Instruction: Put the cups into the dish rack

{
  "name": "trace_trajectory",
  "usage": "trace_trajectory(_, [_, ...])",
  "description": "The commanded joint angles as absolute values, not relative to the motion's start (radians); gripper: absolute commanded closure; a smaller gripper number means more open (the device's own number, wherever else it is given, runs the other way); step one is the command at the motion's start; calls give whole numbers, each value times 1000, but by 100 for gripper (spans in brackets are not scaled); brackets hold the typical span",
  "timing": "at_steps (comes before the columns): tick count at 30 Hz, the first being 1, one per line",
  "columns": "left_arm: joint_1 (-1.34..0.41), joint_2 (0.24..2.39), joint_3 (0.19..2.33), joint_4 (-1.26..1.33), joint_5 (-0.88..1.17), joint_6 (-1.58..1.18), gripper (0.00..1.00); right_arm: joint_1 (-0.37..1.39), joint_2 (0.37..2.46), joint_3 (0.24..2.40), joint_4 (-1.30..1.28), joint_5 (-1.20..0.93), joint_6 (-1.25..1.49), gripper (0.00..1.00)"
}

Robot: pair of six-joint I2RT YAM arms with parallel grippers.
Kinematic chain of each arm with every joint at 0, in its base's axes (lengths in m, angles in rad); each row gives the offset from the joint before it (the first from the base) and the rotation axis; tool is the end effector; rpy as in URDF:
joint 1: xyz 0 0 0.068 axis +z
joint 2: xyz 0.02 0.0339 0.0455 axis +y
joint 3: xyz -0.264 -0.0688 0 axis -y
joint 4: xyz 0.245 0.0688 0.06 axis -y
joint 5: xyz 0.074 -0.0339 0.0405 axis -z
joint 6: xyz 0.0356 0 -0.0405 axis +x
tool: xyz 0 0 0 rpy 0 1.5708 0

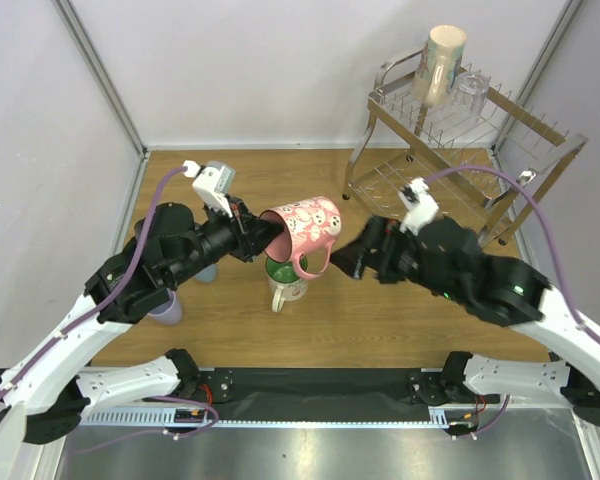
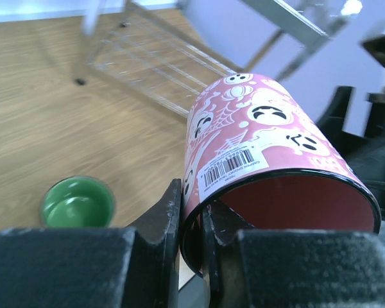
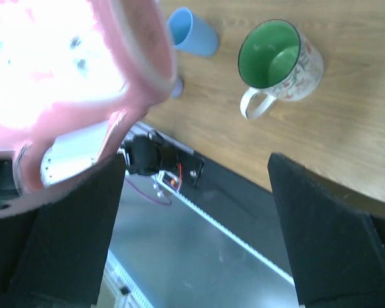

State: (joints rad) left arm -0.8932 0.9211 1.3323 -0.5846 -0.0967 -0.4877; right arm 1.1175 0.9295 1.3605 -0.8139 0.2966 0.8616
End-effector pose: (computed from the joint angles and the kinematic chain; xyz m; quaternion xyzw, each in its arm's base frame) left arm 0.1084 -0.1293 0.4578 0.1235 0.7554 -0.3806 0.5189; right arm 0.0793 0.1391 0.4416 -0.0226 0.8235 0.3954 0.4062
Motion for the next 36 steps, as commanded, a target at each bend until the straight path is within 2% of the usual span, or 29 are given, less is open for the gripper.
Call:
trace_trajectory(1, [-887,852,1356,-515,-207,-495,100,970,937,1307,-623,-83,808,2])
trace_trajectory(7, [-887,756,1321,-536,-314,-566,100,818,948,1191,-277,-487,932,0])
trace_trajectory(13, [-887,637,1203,-387,-301,-574,100,805,1035,1167,-19,-669,1132,0])
trace_trajectory(19, [-885,630,1164,-258,-255,-574,100,851,1132,1232,43,-686,1225,2])
trace_trajectory(31, [-885,707,1140,-87,-172,-606,100,923,1227,1236,325,-640,1483,16])
trace_trajectory(36, [-887,721,1138,-74,-144,-614,100,933,1220,1239,266,-554,1442,50])
